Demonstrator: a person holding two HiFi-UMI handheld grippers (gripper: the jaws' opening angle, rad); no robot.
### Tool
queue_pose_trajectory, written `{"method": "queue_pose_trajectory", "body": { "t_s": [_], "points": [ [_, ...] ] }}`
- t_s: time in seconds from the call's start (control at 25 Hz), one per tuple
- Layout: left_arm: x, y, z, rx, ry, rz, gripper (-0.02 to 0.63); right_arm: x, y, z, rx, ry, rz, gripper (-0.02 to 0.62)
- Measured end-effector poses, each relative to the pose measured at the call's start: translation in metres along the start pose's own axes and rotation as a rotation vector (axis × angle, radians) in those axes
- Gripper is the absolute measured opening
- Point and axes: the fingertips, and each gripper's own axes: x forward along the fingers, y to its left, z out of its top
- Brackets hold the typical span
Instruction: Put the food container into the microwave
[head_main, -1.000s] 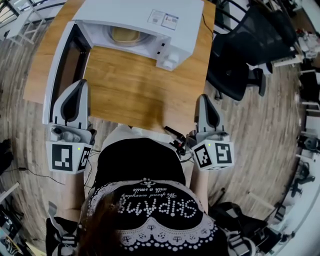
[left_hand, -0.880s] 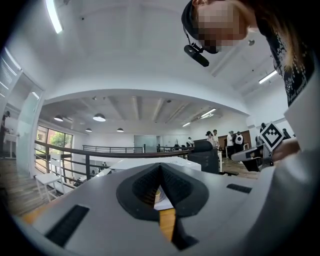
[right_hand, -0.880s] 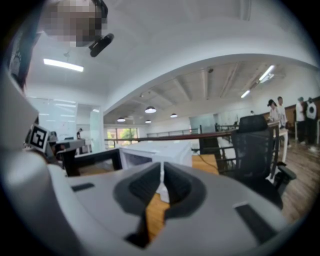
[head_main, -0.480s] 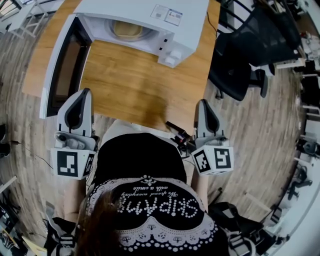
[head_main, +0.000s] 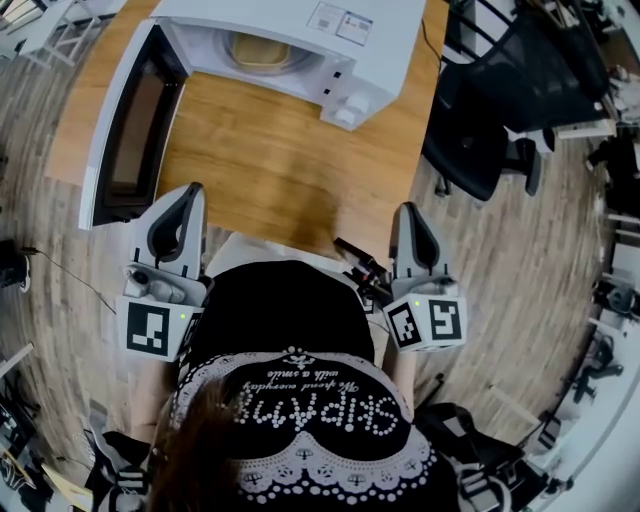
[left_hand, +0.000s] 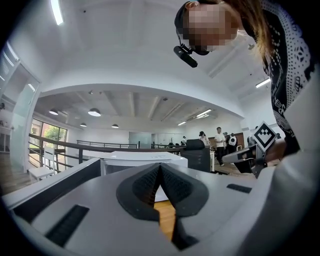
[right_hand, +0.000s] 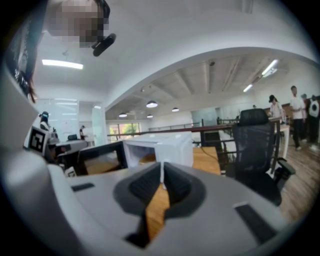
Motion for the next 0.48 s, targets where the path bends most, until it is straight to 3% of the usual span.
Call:
{"method": "queue_pose_trajectory", "body": {
  "t_s": [0.48],
  "points": [
    [-0.0017, -0.0025, 0.0054, 0.023, -0.020, 0.002, 0.029, -0.0046, -0.0091, -0.0088, 0.011, 0.007, -0.016, 0.040]
  ]
}}
